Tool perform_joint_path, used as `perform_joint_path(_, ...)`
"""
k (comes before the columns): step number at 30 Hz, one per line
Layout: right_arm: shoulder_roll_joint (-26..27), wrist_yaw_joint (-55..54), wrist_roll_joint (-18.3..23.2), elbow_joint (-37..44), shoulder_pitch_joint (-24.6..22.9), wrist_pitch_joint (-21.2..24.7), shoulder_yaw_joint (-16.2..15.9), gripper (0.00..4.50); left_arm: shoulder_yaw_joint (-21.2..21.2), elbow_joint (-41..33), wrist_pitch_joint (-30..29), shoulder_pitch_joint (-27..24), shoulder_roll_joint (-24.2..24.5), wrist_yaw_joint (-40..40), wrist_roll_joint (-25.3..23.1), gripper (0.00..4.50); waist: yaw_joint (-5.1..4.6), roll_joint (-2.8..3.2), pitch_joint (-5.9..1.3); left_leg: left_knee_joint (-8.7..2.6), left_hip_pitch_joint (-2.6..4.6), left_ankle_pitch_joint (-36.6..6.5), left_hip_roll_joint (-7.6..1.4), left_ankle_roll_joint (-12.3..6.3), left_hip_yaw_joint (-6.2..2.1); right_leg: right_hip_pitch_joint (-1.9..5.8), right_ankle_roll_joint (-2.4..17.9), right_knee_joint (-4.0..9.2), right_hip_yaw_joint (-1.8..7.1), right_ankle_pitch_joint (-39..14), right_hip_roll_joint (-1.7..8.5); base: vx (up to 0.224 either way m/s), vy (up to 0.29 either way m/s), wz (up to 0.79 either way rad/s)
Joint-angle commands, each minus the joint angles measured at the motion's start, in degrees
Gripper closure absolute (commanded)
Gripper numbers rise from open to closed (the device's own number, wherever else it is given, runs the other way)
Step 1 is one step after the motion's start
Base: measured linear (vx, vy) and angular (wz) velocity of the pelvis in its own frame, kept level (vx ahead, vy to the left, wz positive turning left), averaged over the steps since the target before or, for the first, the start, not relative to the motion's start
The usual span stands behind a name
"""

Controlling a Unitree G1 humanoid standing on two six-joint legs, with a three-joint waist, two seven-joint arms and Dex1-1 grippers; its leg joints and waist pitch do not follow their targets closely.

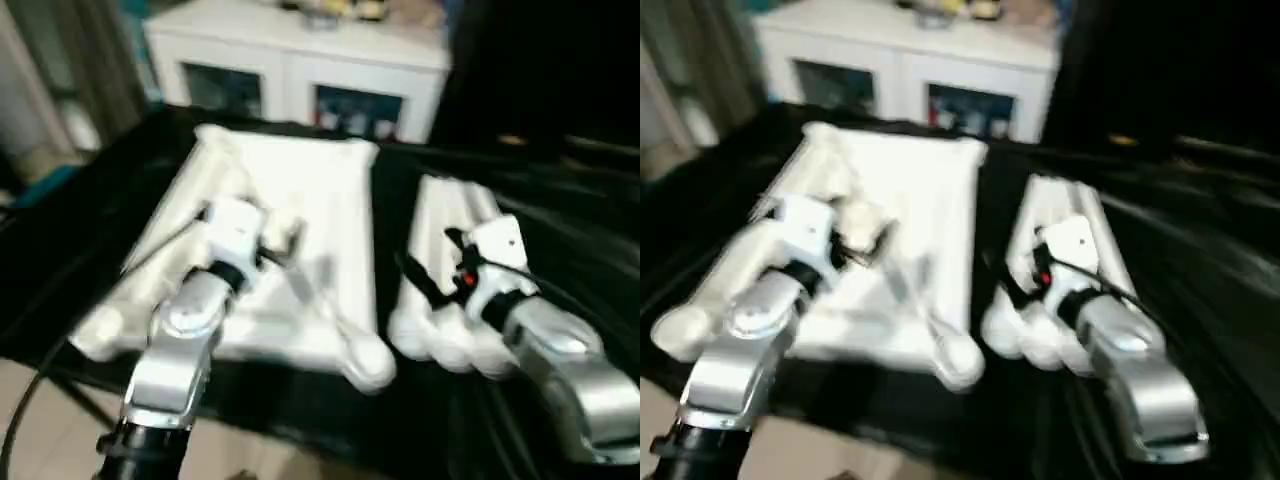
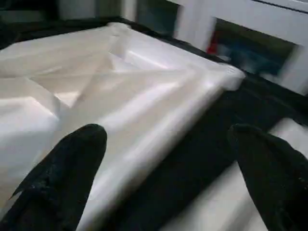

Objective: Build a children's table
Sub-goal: Rotate table base

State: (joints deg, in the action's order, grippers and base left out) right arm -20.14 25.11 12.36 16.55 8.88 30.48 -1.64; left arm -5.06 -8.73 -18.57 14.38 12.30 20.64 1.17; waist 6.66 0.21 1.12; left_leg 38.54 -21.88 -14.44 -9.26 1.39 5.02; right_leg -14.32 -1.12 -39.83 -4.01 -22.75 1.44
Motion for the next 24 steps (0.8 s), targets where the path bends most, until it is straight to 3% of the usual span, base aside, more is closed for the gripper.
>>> perform_joint_path(1,-3.3,6.2,3.0,1.6,-0.9,-0.8,0.7,0.0,-1.2,0.4,-1.5,-0.1,3.8,8.0,2.7,0.04,-3.88,1.17,-5.98,-0.07,16.44,80.4,-12.36,-33.94,-13.7,-12.41,-7.2,-3.89,2.41,7.7,4.77,0.118,-0.005,-0.29)
perform_joint_path(2,-3.9,7.3,3.5,1.9,-1.1,-0.7,0.6,0.0,-1.3,0.4,-1.9,-0.1,4.6,9.5,3.2,0.04,-3.65,0.88,-5.58,1.24,15.23,91.8,-11.53,-31.85,-13.48,-13.97,-8.7,-3.39,4.32,10.7,6.46,-0.074,0.028,-0.53)
perform_joint_path(3,-5.9,10.0,4.2,2.6,-1.6,-0.4,0.0,0.0,-2.0,0.7,-1.9,0.3,7.3,13.7,3.7,0.04,-4.5,0.06,-4.65,0.16,8.78,94.6,-5.23,-21.26,-10.7,-12.14,-8.2,-1.11,5.9,24.6,6.36,-0.074,0.028,-0.53)
perform_joint_path(4,-7.0,11.5,4.8,3.1,-1.9,-0.2,-0.2,0.0,-2.5,1.0,-1.6,0.6,8.9,16.2,3.8,0.04,-2.7,-1.84,-3.76,0.34,3.25,73.1,3.24,-11.83,-5.98,-10.22,-3.8,4.95,5.88,37.5,4.46,-0.277,0.117,-0.22)
perform_joint_path(5,-8.0,13.0,5.5,3.5,-2.2,0.2,-0.3,0.0,-3.0,1.5,-1.2,1.0,10.4,18.7,3.8,0.04,-2.95,-4.52,-3.72,-0.28,1.45,53.6,5.37,-10.15,-3.35,-8.54,-4.5,6.53,6.12,41.0,4.21,-0.229,0.111,0.3)
perform_joint_path(6,-10.4,16.2,6.5,4.0,-2.9,0.4,-0.6,0.0,-4.1,3.2,-0.6,2.4,13.7,23.8,4.2,0.04,-3.78,-4.03,-2.47,-2.96,-0.09,16.0,4.37,-7.6,-1.19,-6.3,1.9,8.18,6.14,29.1,6.6,-0.229,0.111,0.3)
perform_joint_path(7,-11.1,17.1,6.7,4.1,-3.0,0.5,-0.6,0.0,-4.7,3.9,-0.3,3.0,14.9,26.0,4.4,0.04,-4.09,-4.01,-3.14,-3.45,0.07,11.9,3.61,-6.73,-1.11,-5.32,3.7,7.64,6.18,24.7,6.78,-0.071,0.018,0.19)
perform_joint_path(8,-12.3,18.6,7.0,4.2,-3.3,0.4,-0.6,0.0,-5.8,5.1,0.1,4.1,17.0,29.8,4.9,0.04,-4.55,-3.15,-3.38,-4.58,-0.15,10.1,2.71,-5.43,-1.04,-4.79,5.7,7.14,5.72,19.5,6.15,0.0,0.0,0.0)
perform_joint_path(10,-13.8,19.9,6.6,4.0,-3.3,0.0,-0.5,0.0,-7.5,7.6,1.9,6.0,19.8,33.9,4.0,0.04,-4.96,-1.95,-2.45,-5.67,0.17,5.9,1.71,-3.35,-0.56,-5.97,8.3,7.7,4.9,11.8,4.98,-0.03,-0.028,0.0)
perform_joint_path(11,-14.0,20.1,6.7,4.0,-3.3,0.0,-0.5,0.0,-7.7,8.0,2.1,6.3,20.1,34.4,4.0,0.04,-5.0,-1.87,-2.07,-5.98,0.45,2.0,1.52,-2.91,-0.23,-6.4,8.8,8.24,4.54,7.2,4.59,-0.07,-0.052,0.09)
perform_joint_path(12,-14.7,20.8,6.9,4.0,-3.3,0.0,-0.1,0.0,-8.4,9.5,2.9,7.4,21.3,36.6,3.7,0.04,-5.35,-1.79,-1.43,-6.85,0.85,-11.4,0.4,-0.5,0.59,-6.86,8.9,9.02,4.36,-5.9,4.59,-0.07,-0.052,0.09)
perform_joint_path(14,-16.0,21.7,7.3,4.1,-3.3,0.1,0.4,0.0,-9.4,12.1,4.1,9.6,22.7,39.9,3.0,0.04,-5.32,-1.64,-1.34,-7.21,1.07,-15.7,-0.19,1.38,0.98,-7.23,8.1,9.25,4.31,-11.1,4.7,-0.068,-0.034,0.1)
perform_joint_path(15,-17.2,22.5,7.5,4.4,-3.6,0.0,0.6,0.0,-10.3,13.7,4.6,11.1,23.4,42.4,2.6,0.2,-5.29,-1.42,-1.19,-7.36,1.75,-19.4,-0.51,2.41,1.55,-8.14,6.9,9.84,4.25,-14.6,4.43,-0.065,-0.029,0.11)
perform_joint_path(17,-18.5,23.5,7.9,4.9,-4.3,0.1,1.1,0.0,-11.7,15.9,6.0,12.9,24.3,44.9,1.8,0.31,-5.07,-1.45,-1.36,-7.41,2.11,-19.7,-0.85,2.84,2.28,-8.29,6.7,9.7,4.38,-13.4,4.27,-0.027,-0.013,0.08)
perform_joint_path(18,-19.4,24.5,8.3,5.4,-4.8,0.3,1.6,0.0,-13.1,17.5,6.7,14.1,25.2,46.9,1.5,0.31,-5.0,-0.94,-1.36,-7.56,1.84,-18.7,-1.03,2.99,2.59,-8.05,6.6,9.61,4.43,-13.1,4.39,0.0,0.0,0.0)
perform_joint_path(19,-19.9,25.1,8.5,5.8,-5.3,0.4,1.8,0.0,-13.8,18.3,6.6,14.6,25.7,48.1,1.2,0.46,-5.09,-1.12,-1.34,-7.64,1.64,-18.7,-1.21,3.31,2.78,-7.96,6.4,9.54,4.36,-13.5,4.42,0.0,0.0,0.0)
perform_joint_path(20,-20.5,25.6,8.4,6.0,-5.6,0.5,1.8,0.0,-14.5,19.0,6.5,15.1,26.0,49.3,1.2,0.55,-5.12,-1.22,-1.27,-7.71,1.4,-18.7,-1.28,3.52,2.87,-7.84,6.2,9.56,4.35,-14.2,4.43,0.0,0.0,0.0)
perform_joint_path(21,-21.3,26.2,8.3,6.5,-6.0,0.6,1.7,0.0,-15.4,20.1,6.3,15.6,26.4,50.9,1.1,0.64,-5.17,-1.09,-1.2,-7.8,1.13,-18.7,-1.21,4.16,2.74,-7.72,4.4,9.92,4.25,-18.3,4.69,0.0,0.0,0.0)
perform_joint_path(23,-21.5,26.5,8.2,6.7,-6.2,0.6,1.6,0.0,-15.7,20.8,6.4,15.8,26.5,51.6,0.9,0.7,-5.17,-1.2,-1.37,-7.62,1.26,-18.2,-1.23,4.19,2.76,-7.93,4.0,10.04,4.31,-19.2,4.74,0.0,0.0,0.0)
perform_joint_path(24,-22.0,26.7,8.4,7.0,-6.4,0.6,1.7,0.0,-16.5,22.0,6.8,16.1,26.5,52.6,0.2,0.87,-5.45,-1.04,-1.55,-7.75,0.73,-16.3,-1.2,4.27,2.68,-7.6,4.3,9.86,4.29,-17.7,4.75,0.0,0.0,0.0)
